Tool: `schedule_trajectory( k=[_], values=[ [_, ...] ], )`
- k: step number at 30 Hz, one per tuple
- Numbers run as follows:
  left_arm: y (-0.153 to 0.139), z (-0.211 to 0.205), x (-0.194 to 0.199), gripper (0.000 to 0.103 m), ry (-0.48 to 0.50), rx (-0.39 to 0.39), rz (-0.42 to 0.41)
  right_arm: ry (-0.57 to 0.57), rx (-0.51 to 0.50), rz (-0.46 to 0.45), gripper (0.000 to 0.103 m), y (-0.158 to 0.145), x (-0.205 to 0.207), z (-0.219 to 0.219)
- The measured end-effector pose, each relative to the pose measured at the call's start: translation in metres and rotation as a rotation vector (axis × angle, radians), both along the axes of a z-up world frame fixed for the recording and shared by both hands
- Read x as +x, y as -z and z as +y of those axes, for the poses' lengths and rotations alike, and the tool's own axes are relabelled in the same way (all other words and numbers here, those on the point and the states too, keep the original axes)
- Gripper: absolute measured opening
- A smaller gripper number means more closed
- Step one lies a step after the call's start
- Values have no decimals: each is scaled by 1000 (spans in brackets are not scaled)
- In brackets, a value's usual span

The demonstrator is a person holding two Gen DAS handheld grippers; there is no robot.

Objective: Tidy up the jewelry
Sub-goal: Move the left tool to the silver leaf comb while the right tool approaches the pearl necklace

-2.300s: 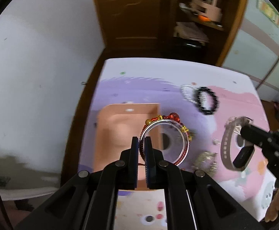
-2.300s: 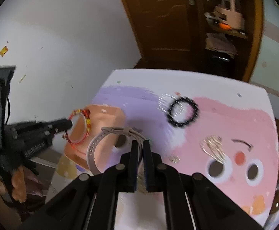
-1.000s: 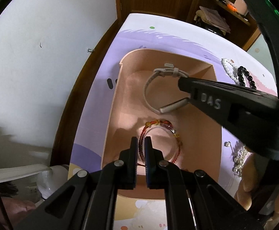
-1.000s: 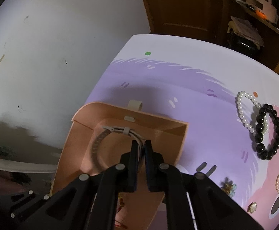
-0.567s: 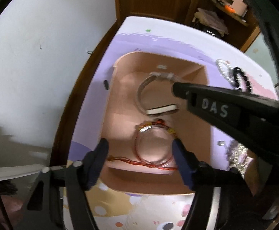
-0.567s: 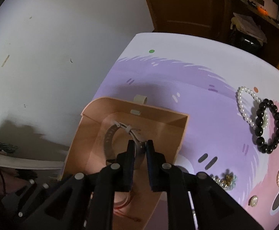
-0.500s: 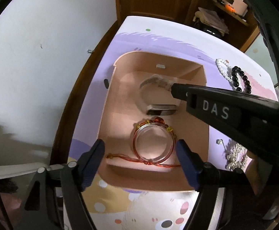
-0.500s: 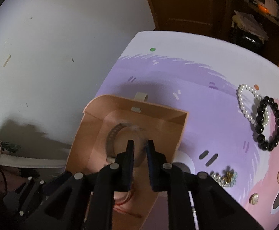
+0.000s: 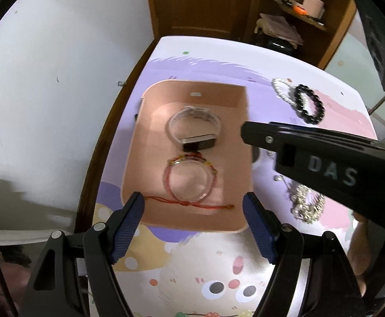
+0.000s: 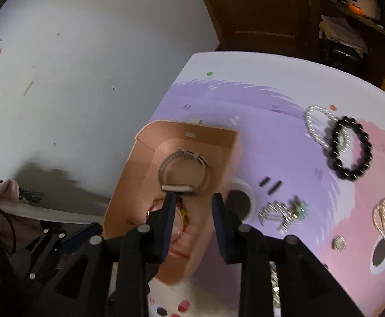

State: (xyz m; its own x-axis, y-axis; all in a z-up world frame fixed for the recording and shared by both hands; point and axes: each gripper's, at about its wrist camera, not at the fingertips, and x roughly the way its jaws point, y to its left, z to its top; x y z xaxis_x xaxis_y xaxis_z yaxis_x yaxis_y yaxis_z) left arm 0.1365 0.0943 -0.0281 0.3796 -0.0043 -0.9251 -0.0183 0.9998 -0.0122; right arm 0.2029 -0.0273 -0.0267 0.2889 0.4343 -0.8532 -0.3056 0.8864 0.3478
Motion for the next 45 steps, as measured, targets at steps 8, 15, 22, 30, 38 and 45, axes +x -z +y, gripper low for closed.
schedule_trajectory(
  k=[8,15,22,30,38,45],
  values=[
    [-18,-39,-11,75,71,-25,-57,90,9,-76,29,-20,-29,-71],
    [-32,-78,-11,75,154,-13,-94,158,-31,-116,28,-29,-43,-144],
    [-33,-109,-8,75,210,-15,-91,214,-79,-102,29,-20,-44,-205],
    [-2,-149,-3,75,403,79,-42,255,-74,-53,33,6,-36,-246],
    [38,-165,12,75,502,142,47,236,-74,-10,34,31,-30,-255],
    [58,-161,26,75,519,133,112,238,-64,9,34,42,-23,-259]
  ],
)
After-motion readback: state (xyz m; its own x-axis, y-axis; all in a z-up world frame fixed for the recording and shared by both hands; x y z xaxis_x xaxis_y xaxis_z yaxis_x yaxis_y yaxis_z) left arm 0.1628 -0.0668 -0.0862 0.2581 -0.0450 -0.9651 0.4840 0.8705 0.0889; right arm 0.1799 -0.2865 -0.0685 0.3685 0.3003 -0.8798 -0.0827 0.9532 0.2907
